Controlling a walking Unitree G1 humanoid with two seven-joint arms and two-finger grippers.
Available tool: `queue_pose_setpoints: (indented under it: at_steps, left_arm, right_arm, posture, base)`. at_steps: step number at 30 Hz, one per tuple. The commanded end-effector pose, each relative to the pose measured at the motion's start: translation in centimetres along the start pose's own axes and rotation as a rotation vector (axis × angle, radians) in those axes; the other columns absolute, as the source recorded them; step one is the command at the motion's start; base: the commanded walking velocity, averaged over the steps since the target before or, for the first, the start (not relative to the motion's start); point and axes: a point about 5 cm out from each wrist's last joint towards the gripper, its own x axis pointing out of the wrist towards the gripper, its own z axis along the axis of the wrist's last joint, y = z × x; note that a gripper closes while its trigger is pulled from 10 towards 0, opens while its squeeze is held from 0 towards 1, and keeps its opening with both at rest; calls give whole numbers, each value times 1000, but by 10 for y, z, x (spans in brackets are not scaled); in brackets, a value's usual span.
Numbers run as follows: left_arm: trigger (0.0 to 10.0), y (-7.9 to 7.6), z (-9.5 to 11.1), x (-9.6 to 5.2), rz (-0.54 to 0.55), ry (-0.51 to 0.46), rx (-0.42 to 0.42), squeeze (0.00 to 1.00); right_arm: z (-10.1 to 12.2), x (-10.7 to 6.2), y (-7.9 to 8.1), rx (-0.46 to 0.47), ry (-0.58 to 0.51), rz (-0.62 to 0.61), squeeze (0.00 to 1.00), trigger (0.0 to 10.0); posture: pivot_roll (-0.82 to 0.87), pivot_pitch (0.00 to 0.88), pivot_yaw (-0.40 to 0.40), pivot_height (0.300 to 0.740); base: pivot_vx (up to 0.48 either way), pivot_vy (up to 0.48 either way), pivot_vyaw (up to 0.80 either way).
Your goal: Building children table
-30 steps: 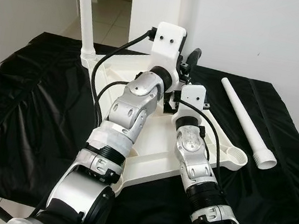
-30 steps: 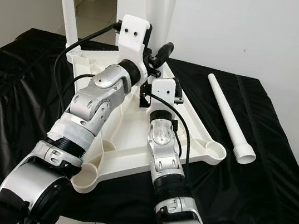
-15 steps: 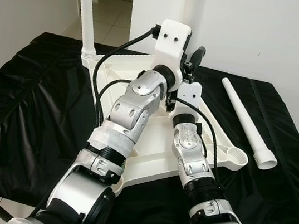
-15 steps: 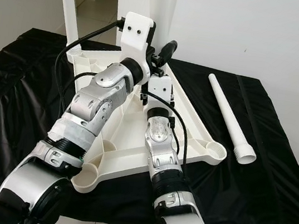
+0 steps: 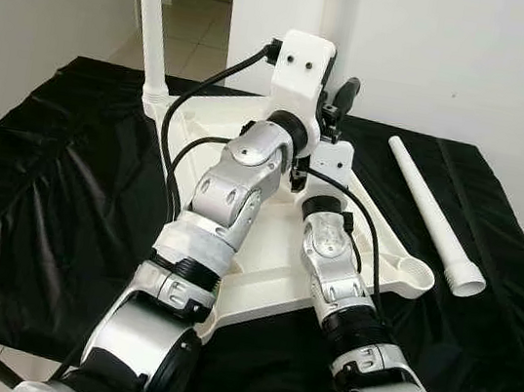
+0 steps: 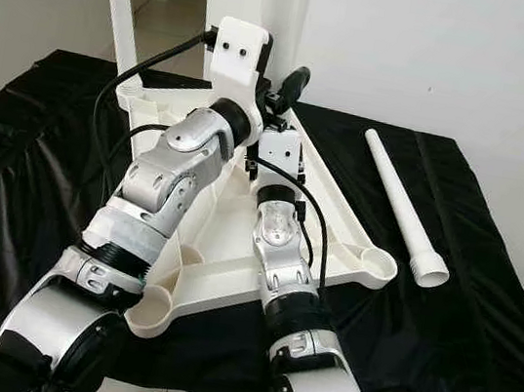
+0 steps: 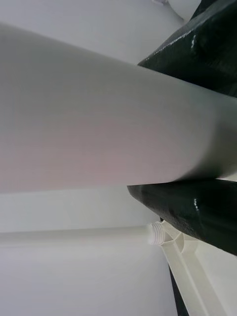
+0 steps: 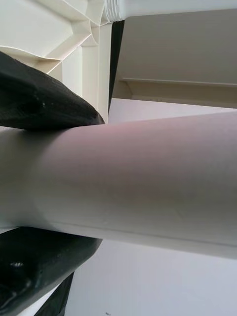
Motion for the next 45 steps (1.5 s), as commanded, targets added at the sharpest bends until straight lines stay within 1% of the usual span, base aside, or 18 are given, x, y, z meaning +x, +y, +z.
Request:
queue_pose_setpoints:
  at_steps: [1, 23, 24, 29, 32, 33, 37, 38, 39, 41, 45]
  left_arm:
    - [10000, -19, -12, -1, 8, 33, -64, 0]
    - [10000, -20, -11, -1, 1, 29, -68, 0]
    - [10000, -21, -10, -1, -5, 25, -82, 1000]
    - [10000, -21, -9, -2, -11, 20, -96, 1000]
    - [10000, -21, -7, -2, -10, 16, -82, 1000]
    - [10000, -20, -4, -2, -9, 3, -75, 1000]
    - [10000, -19, 0, -1, -4, -9, -72, 1000]
    - [10000, -19, 6, 0, -12, -26, -66, 0]
    - [10000, -19, 6, 0, -12, -26, -66, 0]
    - [10000, -19, 22, 1, -43, -72, -59, 0]
    - [10000, -20, 28, 0, -68, -90, -60, 0]
  right_arm:
    - [3, 7, -8, 9, 5, -66, 0, 10000]
    - [12, 10, -5, 18, -35, -67, 0, 10000]
    - [11, 10, -5, 15, -35, -67, 0, 10000]
    - [11, 9, -5, 14, -34, -66, 0, 10000]
    - [11, 9, -5, 14, -32, -68, 0, 10000]
    - [10, 9, -5, 12, -30, -69, 0, 10000]
    - [9, 8, -6, 10, -27, -69, 0, 10000]
    - [8, 8, -6, 11, -21, -70, 0, 10000]
    - [8, 8, -6, 11, -21, -70, 0, 10000]
    - [5, 7, -6, 11, -9, -75, 0, 10000]
    - [4, 7, -7, 10, -5, -79, 0, 10000]
  posture:
    - [7, 0, -24, 740]
    - [10, 0, -24, 740]
    - [10, 0, -24, 740]
    - [9, 0, -25, 740]
    - [9, 0, -24, 740]
    - [10, 1, -22, 740]
    - [12, 4, -23, 740]
    - [12, 4, -23, 740]
    - [12, 4, -23, 740]
    - [15, 8, -19, 740]
    - [15, 9, -17, 740]
  base:
    - [0, 0, 0]
    - [0, 0, 0]
    - [0, 0, 0]
    - [0, 0, 0]
    - [0, 0, 0]
    - [0, 0, 0]
    - [0, 0, 0]
    - [0, 0, 0]
    - [0, 0, 0]
    - [0, 0, 0]
    - [0, 0, 0]
